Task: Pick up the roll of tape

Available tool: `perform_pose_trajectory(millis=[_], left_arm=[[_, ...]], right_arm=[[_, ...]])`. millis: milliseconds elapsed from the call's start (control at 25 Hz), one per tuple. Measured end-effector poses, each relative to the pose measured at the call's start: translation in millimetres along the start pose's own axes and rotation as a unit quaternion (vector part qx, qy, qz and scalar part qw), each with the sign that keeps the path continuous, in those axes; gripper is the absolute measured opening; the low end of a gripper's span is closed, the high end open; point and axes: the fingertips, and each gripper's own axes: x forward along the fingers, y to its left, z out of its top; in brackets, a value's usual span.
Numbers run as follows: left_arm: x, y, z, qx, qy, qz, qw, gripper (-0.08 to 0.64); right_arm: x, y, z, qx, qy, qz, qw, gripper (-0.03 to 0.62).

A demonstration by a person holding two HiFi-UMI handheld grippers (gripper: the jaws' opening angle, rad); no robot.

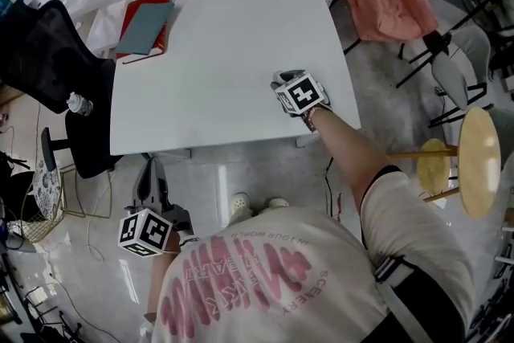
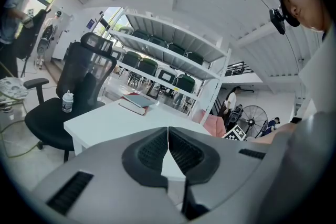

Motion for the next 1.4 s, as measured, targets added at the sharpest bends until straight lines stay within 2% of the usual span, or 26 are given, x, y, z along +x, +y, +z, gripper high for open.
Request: perform_pose_trajectory(millis=[240,440,640,720,920,1400], left_arm=[[-4,-3,0,0.004,0.001,0.006,1.0,0.025],[-8,-2,-2,-0.003,-0.004,0.014,0.9999,0.025],[-12,-5,-1,-0.007,-0.006,0.017,0.9998,0.025],[-14,-6,-1,-0.009,-0.009,0.017,0.9998,0.025],[-18,-6,-2,-0.015,-0.012,0.022,0.9996,0.025],[-32,-3,0,-0.021,-0.019,0.02,0.9994,0.025]], right_arm=[[4,3,1,-0.06,0.012,-0.004,0.998,0.153],[6,4,0,-0.088,0.028,0.001,0.996,0.156],[7,19,1,-0.139,0.054,0.028,0.988,0.081],[8,17,0,-0.128,0.06,0.029,0.99,0.075],[4,9,0,-0.052,0.059,0.033,0.996,0.077],[-6,17,-9,-0.001,0.082,0.019,0.996,0.066]])
